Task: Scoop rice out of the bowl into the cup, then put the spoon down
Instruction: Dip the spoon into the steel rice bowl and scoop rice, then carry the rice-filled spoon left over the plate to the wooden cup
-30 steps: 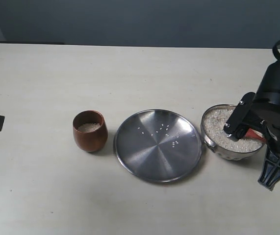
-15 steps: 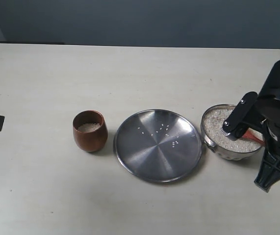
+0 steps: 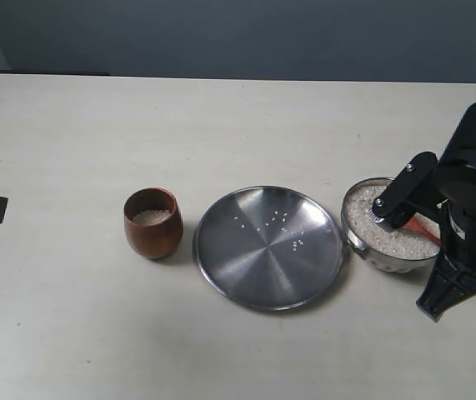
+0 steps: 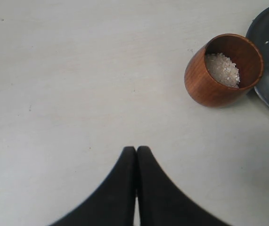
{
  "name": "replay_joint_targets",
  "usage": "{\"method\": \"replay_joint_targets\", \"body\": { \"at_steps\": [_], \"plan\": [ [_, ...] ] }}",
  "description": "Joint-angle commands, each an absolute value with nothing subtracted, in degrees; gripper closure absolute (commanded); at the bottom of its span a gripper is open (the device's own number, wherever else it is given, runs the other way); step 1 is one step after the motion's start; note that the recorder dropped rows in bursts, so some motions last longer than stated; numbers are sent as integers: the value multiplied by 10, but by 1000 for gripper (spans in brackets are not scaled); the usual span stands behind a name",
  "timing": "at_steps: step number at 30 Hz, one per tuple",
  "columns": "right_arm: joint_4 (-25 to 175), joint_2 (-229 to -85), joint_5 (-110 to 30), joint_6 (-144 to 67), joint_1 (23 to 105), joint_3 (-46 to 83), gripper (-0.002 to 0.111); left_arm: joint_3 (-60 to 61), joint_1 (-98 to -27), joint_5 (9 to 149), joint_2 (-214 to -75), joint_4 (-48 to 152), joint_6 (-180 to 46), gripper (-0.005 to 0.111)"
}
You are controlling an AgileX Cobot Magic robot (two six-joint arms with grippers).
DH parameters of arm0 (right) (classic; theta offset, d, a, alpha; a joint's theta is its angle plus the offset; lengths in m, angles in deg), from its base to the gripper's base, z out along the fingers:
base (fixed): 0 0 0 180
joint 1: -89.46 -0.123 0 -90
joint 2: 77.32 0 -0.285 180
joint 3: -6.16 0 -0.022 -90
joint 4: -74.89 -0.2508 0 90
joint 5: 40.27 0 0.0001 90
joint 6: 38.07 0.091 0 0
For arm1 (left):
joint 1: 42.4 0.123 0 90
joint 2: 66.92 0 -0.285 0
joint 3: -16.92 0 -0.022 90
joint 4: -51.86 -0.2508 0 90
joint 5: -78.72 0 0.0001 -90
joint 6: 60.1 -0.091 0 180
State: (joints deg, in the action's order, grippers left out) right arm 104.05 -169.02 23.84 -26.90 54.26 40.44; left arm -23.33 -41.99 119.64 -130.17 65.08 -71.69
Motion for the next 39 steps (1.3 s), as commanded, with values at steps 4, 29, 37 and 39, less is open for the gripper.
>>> {"method": "replay_joint_targets", "body": {
  "at_steps": [4, 29, 37, 39],
  "plan": [
    [1043, -1683, 241, -243, 541, 401, 109, -234, -419, 1190, -1303, 650, -717, 106],
    [887, -1619, 120, -229, 541, 401, 109, -234, -419, 1190, -1303, 650, -717, 106],
    [841, -1621, 67, -234, 540, 399, 109, -234, -419, 1190, -1303, 650, -717, 106],
    [829, -1624, 71, -251, 540, 389, 109, -234, -419, 1190, -1303, 650, -717, 106]
  ]
}}
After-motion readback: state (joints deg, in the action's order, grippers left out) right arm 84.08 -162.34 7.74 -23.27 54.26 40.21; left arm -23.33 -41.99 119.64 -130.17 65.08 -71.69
